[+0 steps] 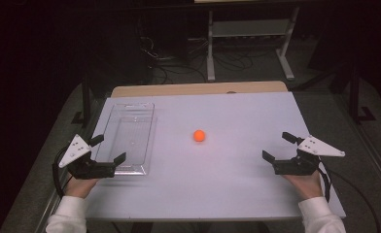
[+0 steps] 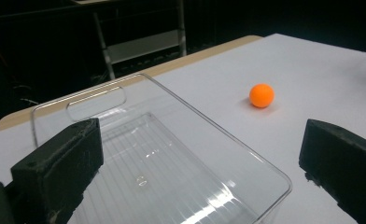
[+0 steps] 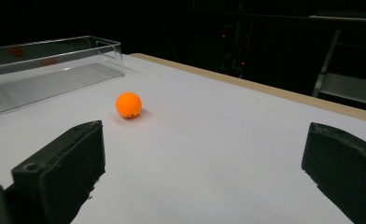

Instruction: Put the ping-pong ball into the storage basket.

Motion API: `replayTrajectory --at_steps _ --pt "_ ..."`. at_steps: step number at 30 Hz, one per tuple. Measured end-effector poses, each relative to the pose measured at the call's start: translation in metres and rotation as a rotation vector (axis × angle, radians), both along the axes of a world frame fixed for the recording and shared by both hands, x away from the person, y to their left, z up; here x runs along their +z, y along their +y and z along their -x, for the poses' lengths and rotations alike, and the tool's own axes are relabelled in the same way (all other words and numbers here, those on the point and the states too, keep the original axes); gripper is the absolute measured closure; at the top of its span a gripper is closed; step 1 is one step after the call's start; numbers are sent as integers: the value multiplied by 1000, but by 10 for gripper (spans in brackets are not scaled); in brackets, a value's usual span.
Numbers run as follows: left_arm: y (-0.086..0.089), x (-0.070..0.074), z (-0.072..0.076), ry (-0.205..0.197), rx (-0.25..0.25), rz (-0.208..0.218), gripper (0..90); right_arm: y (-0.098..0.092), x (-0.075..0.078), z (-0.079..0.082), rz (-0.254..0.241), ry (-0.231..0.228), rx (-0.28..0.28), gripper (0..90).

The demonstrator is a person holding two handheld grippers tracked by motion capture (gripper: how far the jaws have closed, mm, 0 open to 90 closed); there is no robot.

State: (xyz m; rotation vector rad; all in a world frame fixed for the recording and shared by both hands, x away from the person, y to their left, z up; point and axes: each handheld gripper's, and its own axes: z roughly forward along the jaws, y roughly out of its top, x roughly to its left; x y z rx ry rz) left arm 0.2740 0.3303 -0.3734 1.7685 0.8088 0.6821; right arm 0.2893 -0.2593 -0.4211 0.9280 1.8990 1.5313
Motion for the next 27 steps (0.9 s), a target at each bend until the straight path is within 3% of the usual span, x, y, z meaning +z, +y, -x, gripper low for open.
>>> replayTrajectory --at_steps 11,27 --pt "-13 22 -13 8 -68 -29 0 0 0 0 2 3 4 0" --pt "-22 36 -27 38 -94 -74 0 1 -1 -1 4 12 12 0"
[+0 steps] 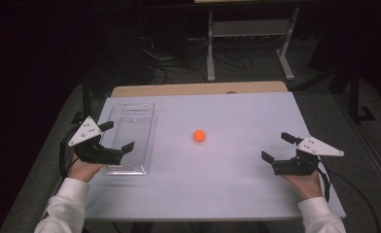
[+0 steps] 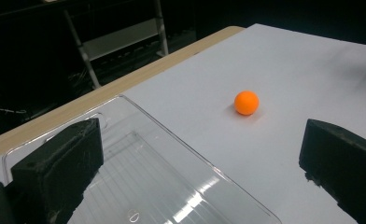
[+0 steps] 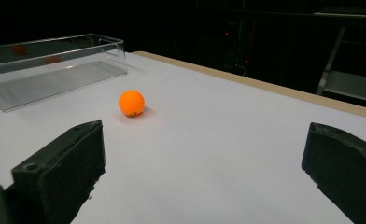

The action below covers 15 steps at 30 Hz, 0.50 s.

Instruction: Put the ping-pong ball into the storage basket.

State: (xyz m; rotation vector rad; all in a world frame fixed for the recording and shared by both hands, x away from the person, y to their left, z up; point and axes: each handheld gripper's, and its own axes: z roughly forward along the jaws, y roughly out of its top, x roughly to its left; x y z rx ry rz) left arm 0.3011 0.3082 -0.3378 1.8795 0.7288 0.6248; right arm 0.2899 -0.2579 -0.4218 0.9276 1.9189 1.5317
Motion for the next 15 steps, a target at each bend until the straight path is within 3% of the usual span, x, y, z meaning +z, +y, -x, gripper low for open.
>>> replayTrajectory --at_steps 15 --pt "-16 15 -18 35 -53 -74 0 1 -1 -1 0 11 1 0"
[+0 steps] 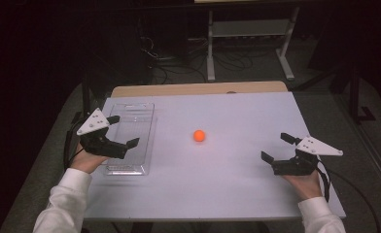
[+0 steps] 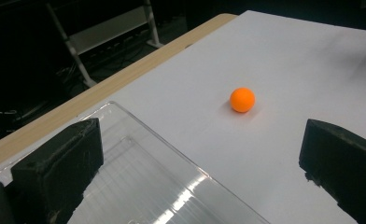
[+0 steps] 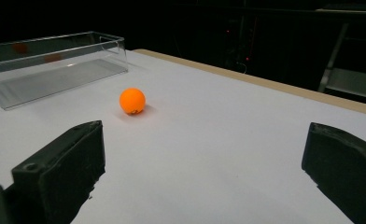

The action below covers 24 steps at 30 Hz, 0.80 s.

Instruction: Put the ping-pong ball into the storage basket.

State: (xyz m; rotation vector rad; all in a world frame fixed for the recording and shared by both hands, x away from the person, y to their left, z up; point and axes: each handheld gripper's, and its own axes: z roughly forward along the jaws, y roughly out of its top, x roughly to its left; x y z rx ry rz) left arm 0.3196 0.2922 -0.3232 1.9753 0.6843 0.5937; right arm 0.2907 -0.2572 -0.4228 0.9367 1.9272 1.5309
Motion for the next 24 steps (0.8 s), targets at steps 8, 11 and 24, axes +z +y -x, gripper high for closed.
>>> replayTrajectory --at_steps 8,11,24 --pt "-9 9 -12 7 -25 -30 0 1 0 0 7 3 3 0" --pt "-13 12 -14 8 -35 -35 0 1 0 0 7 3 4 0" --pt "-30 22 -30 15 -81 -91 0 3 -1 0 25 9 14 0"
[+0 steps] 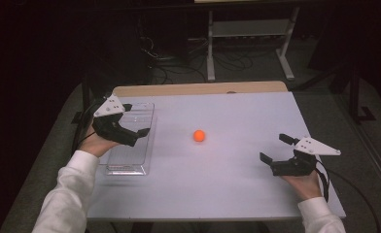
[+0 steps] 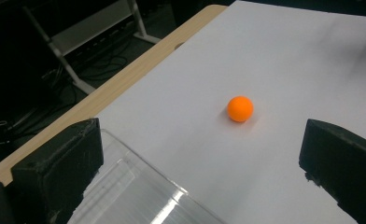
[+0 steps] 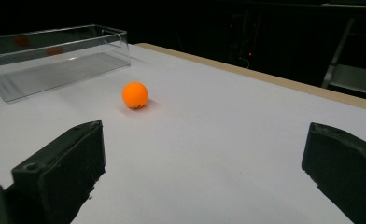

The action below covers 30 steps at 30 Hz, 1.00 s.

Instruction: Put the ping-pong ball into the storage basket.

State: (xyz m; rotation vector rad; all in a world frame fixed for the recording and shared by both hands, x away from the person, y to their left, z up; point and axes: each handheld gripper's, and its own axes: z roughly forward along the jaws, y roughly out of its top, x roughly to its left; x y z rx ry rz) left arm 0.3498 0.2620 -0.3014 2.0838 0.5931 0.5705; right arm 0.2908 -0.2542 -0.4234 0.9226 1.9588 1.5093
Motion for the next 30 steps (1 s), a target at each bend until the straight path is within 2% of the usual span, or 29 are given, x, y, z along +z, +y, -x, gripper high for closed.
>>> replayTrajectory --at_steps 2,5,7,14,17,20,30 --pt "-3 1 -2 -1 -6 -12 0 1 1 1 0 -2 -2 0" --pt "-7 4 -5 8 -23 5 0 1 0 1 0 0 -1 0" --pt "-13 8 -7 4 -36 -17 0 1 0 1 0 1 -1 0" --pt "-21 9 -11 9 -53 -43 0 0 1 1 -1 -5 -2 0" --pt "-24 10 -13 12 -57 -70 0 0 1 1 -3 -3 0 0" --pt "-25 9 -16 16 -55 -60 0 0 1 1 -4 0 1 0" --pt "-34 5 -26 35 -73 -105 0 0 0 1 -4 5 4 0"
